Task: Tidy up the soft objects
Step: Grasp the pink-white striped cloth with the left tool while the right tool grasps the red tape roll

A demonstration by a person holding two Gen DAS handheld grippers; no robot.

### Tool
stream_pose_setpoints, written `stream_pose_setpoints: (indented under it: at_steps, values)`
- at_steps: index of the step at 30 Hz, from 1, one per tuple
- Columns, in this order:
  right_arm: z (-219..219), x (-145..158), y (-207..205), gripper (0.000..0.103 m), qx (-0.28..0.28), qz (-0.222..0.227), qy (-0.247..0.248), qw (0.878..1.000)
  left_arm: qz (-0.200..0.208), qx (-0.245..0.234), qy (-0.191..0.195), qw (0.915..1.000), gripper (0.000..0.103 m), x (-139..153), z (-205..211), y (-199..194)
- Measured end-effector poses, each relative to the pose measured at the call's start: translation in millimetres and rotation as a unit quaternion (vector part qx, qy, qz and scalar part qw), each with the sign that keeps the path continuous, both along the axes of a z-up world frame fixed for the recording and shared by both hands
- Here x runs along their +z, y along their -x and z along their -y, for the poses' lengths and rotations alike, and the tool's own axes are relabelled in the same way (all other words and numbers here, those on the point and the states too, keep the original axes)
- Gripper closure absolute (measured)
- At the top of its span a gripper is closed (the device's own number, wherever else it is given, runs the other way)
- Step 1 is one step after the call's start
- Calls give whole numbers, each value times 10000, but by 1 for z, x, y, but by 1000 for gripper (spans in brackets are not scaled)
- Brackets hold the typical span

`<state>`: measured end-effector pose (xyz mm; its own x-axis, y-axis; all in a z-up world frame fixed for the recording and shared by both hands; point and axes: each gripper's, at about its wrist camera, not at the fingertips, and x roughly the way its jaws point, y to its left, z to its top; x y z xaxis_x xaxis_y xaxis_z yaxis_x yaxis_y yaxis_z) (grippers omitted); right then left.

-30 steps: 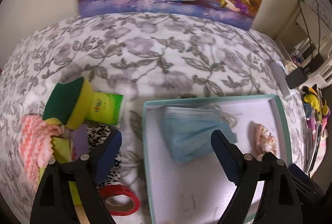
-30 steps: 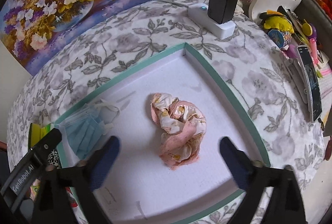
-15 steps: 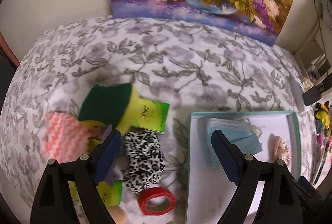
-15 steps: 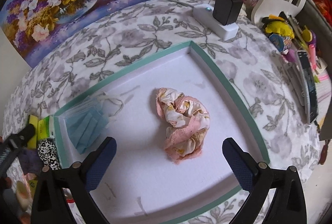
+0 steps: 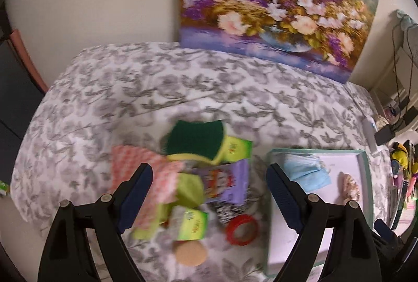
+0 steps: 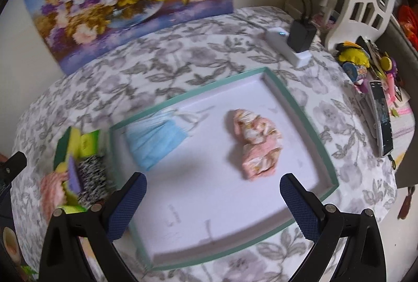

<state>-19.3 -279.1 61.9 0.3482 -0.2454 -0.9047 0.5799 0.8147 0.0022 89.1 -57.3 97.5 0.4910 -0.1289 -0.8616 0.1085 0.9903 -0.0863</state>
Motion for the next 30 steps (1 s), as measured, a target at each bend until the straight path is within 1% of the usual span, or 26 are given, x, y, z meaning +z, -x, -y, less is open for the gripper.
stream_pose_setpoints:
  at_steps: [7,13,17,21,25,28,30]
  values:
    - [-45,-1,-8,0,411,-20,-223,9989,-200,452,-7,9988,14,-10,-55,9]
    - [-86,-2,-14,0,770,-31,-327,9965,-329,836,176,9958,14,-18,-98,15]
    - [-109,-11,-22,0,973,-77,-550,9937,-432,1024,260,9935,14,-27,-117,17]
    - [-133,-24,-32,0,1262,-152,-750,9891,-706,1228,394,9891,14,-43,-135,18]
    - [-150,-40,-40,0,1440,-245,-986,9844,-984,1369,509,9844,14,-59,-144,13]
    - [-155,-51,-44,1,1463,-313,-1161,9819,-1168,1391,458,9823,14,-72,-146,9]
    - [-152,-55,-46,1,1370,-363,-1150,9832,-1224,1397,391,9818,14,-78,-147,7]
